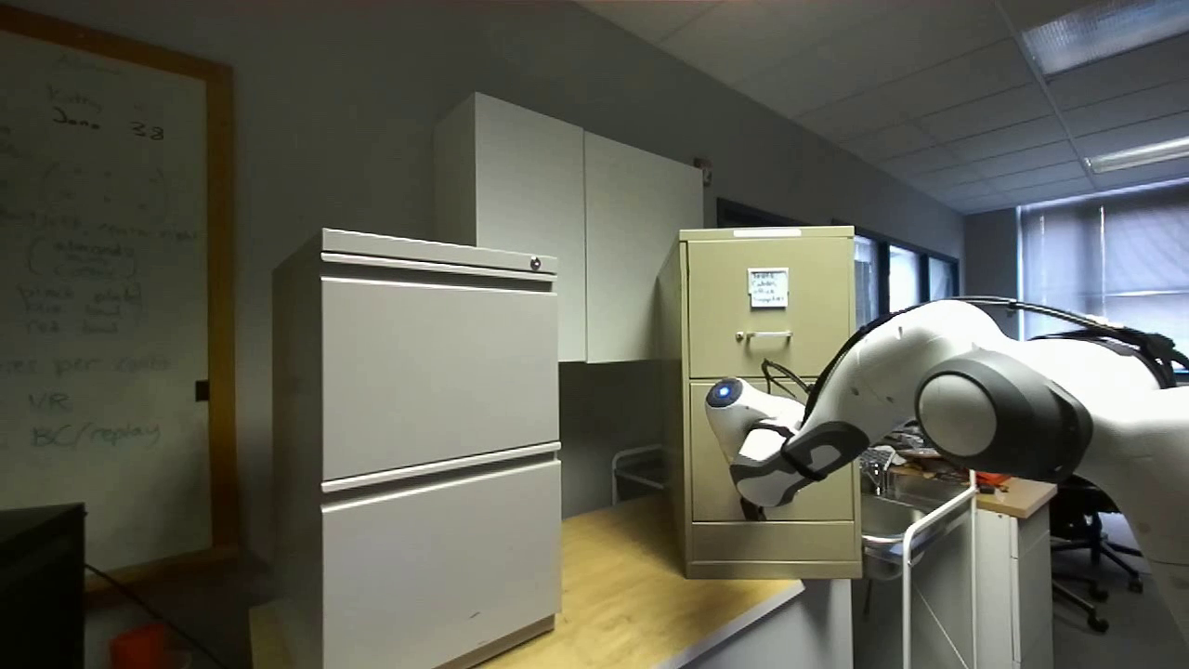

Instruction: Open the bottom drawer of the cabinet to the right.

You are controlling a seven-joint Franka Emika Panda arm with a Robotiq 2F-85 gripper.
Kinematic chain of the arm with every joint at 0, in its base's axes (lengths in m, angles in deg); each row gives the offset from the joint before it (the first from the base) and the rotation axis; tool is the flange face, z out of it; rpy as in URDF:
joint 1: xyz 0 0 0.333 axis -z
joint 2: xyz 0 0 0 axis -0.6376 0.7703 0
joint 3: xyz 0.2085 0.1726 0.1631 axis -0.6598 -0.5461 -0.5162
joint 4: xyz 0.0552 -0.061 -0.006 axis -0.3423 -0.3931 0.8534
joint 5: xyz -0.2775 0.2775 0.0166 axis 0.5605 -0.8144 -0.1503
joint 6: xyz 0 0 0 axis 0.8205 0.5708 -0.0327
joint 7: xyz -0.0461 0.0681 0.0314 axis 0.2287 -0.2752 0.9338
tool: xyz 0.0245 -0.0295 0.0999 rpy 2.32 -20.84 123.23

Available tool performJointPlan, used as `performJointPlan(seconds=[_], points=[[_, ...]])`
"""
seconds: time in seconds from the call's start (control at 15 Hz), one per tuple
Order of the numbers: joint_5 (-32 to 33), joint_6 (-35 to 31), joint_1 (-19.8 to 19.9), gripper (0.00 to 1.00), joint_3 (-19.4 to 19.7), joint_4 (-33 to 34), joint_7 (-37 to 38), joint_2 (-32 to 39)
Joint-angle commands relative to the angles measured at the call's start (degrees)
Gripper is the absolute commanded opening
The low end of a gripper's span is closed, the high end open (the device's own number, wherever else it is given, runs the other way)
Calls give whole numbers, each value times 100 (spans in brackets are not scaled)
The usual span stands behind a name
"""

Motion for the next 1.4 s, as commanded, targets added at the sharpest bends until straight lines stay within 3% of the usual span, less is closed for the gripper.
performJointPlan(seconds=[0.0,0.47,1.0,1.07,1.13,1.33], points=[[-56,-10,49,100,96,407,-220,229],[-81,26,125,100,193,745,-271,394],[-334,71,115,100,109,697,-323,643],[-350,75,121,98,105,725,-344,670],[-414,95,138,75,83,732,-399,670],[-546,186,149,64,75,756,-535,647]])
